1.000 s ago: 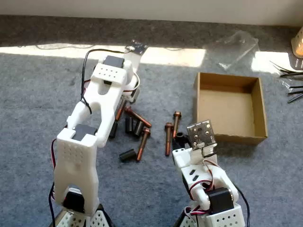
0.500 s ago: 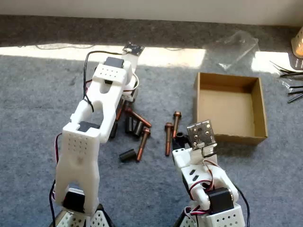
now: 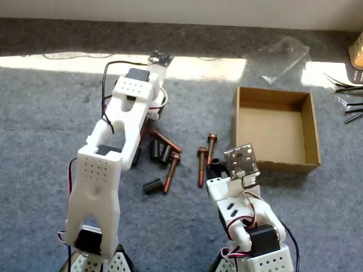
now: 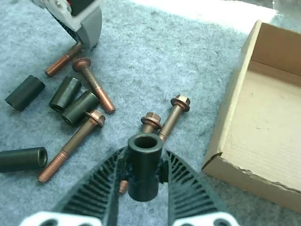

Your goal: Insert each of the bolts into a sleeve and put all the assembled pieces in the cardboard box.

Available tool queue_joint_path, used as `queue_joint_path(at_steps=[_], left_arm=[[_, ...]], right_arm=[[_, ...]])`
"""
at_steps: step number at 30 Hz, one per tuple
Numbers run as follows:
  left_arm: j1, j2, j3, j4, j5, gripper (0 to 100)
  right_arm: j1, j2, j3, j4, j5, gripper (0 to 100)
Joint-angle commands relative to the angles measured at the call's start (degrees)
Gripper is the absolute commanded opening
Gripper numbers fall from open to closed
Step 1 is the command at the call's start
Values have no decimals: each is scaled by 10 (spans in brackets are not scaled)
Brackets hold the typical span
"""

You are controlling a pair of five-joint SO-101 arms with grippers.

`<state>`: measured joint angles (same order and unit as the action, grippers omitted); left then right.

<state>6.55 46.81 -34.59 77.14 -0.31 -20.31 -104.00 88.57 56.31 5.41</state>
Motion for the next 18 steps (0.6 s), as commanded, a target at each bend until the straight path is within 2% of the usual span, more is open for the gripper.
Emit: queue_joint_path(at_steps=[1, 12, 18], left_arm=[[-9, -6, -23, 1, 4, 20], [-6, -11, -46, 6, 1, 2], [-5, -10, -116, 74, 0, 4]], right_arm=[[7, -4, -7, -19, 6, 4], [7, -4, -7, -19, 6, 4], [7, -4, -7, -19, 6, 4]])
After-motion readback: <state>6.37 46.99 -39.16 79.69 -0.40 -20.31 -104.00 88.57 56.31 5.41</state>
